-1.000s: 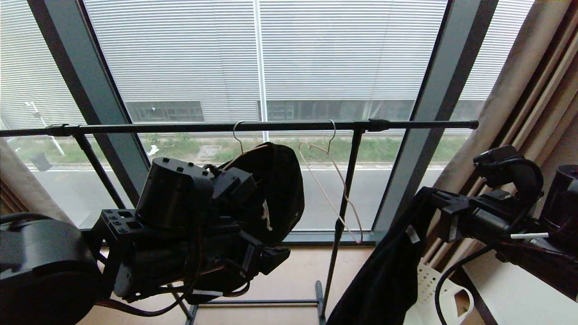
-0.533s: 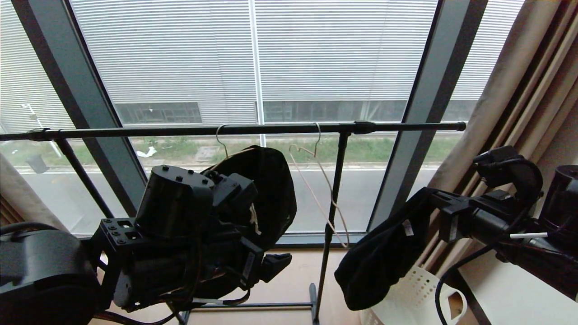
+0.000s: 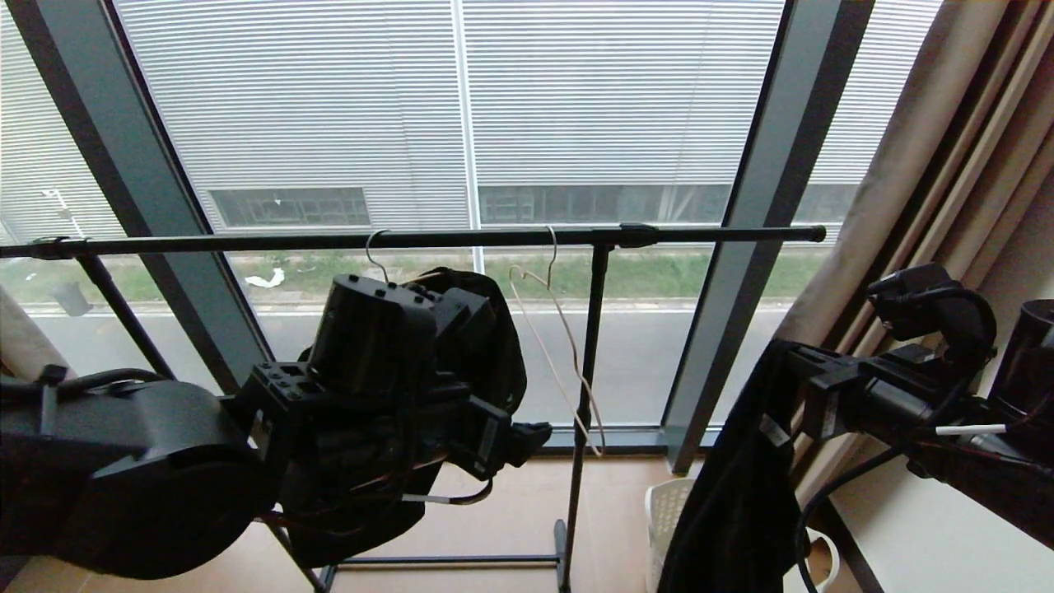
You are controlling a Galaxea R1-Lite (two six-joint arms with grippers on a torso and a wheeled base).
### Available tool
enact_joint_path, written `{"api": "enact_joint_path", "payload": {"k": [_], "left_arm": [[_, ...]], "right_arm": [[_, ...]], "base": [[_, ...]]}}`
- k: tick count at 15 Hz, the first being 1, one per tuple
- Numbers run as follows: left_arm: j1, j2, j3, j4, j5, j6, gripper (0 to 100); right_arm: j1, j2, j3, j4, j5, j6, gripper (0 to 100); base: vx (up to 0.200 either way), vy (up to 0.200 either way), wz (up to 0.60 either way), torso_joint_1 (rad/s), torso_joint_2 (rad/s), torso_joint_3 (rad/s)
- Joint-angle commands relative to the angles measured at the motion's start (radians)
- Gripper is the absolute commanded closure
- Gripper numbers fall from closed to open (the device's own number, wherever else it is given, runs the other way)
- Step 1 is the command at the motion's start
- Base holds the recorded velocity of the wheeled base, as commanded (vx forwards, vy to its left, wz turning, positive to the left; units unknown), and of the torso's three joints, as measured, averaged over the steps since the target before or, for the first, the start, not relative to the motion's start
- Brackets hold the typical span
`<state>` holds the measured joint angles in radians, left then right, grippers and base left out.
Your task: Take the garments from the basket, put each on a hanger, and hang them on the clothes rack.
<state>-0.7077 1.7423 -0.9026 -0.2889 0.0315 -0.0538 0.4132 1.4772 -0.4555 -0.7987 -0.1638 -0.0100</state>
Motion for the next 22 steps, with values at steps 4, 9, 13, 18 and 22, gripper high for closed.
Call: {"api": "enact_joint_path", "payload": {"k": [4, 9, 13, 18, 22], "left_arm": [[0.004, 0.29, -0.279, -0.007, 0.042, -0.055, 0], [0.019, 0.451, -0.444, -0.045, 0.045, -0.055, 0], [0.033, 0.522, -0.524, -0.038, 0.085, -0.054, 0], [0.051, 0.477, -0.49, -0.032, 0.154, -0.054, 0], [0.051, 0.448, -0.484, -0.03, 0.177, -0.052, 0]], "right_arm": [[0.001, 0.002, 0.0, 0.0, 0.0, -0.001, 100], [0.001, 0.003, 0.0, -0.002, 0.001, -0.001, 100], [0.003, 0.005, 0.0, -0.002, 0.001, -0.001, 100], [0.006, 0.017, 0.001, -0.004, 0.001, -0.001, 100], [0.009, 0.023, 0.001, -0.004, 0.001, -0.001, 100]], "base": [[0.0, 0.0, 0.0, 0.0, 0.0, 0.0], [0.0, 0.0, 0.0, 0.0, 0.0, 0.0], [0.0, 0.0, 0.0, 0.0, 0.0, 0.0], [0.0, 0.0, 0.0, 0.0, 0.0, 0.0], [0.0, 0.0, 0.0, 0.0, 0.0, 0.0]]}}
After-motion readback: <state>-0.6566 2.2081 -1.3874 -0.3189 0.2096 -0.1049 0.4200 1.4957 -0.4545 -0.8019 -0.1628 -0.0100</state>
